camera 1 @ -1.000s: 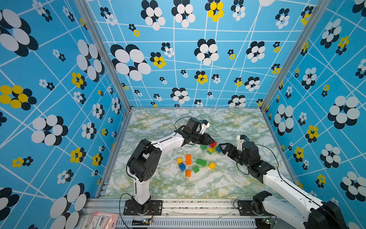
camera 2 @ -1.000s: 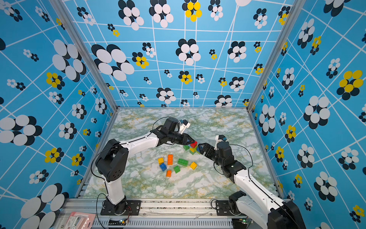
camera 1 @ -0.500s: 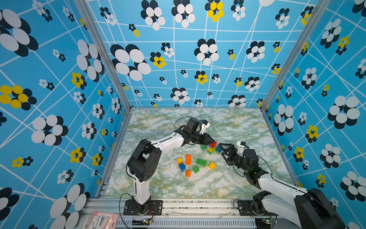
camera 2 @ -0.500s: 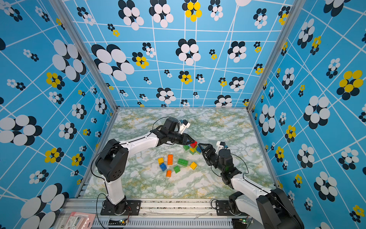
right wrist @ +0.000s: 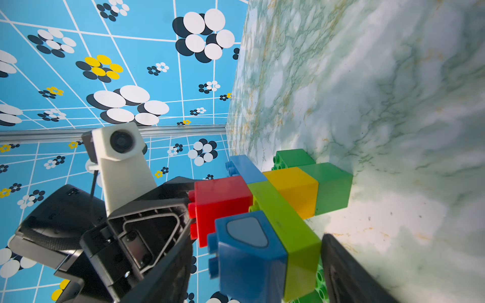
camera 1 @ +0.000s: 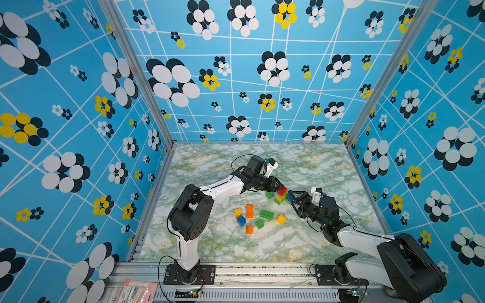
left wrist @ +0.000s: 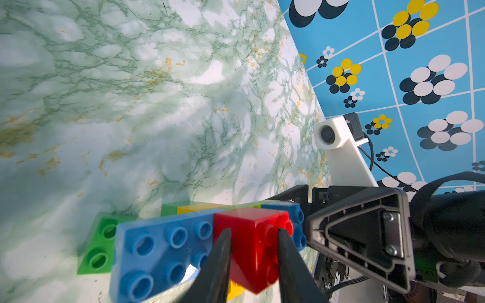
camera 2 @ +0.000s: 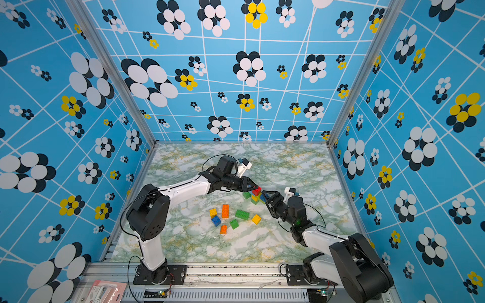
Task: Assemble a fork with lego
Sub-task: Assemble the lego brick with the lego brick.
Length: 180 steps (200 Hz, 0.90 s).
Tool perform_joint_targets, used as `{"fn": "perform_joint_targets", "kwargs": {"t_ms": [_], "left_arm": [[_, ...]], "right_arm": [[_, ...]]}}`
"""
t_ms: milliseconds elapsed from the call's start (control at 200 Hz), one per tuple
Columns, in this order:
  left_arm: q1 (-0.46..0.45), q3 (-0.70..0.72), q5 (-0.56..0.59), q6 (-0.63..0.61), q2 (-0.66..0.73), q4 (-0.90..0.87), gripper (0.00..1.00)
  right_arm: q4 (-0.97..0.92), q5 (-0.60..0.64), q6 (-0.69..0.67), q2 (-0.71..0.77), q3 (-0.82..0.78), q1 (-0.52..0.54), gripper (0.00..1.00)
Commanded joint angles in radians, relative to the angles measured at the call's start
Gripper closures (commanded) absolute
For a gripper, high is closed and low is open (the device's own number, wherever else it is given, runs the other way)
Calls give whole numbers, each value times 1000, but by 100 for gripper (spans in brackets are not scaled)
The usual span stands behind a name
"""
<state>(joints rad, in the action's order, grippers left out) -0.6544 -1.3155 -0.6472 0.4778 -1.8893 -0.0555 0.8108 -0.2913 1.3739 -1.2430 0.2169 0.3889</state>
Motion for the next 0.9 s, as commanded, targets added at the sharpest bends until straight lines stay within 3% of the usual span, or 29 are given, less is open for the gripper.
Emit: {"fn": "perform_joint_targets", "kwargs": {"t_ms": [0,895], "left_arm": [[2,36,65,-22,-32,-126,68],[0,34,64,-24,-34,-129,68]], "right_arm": [[55,-5,8,-18,-22,-5,26],[75,-16,14,-98,-28,-6,46]]}}
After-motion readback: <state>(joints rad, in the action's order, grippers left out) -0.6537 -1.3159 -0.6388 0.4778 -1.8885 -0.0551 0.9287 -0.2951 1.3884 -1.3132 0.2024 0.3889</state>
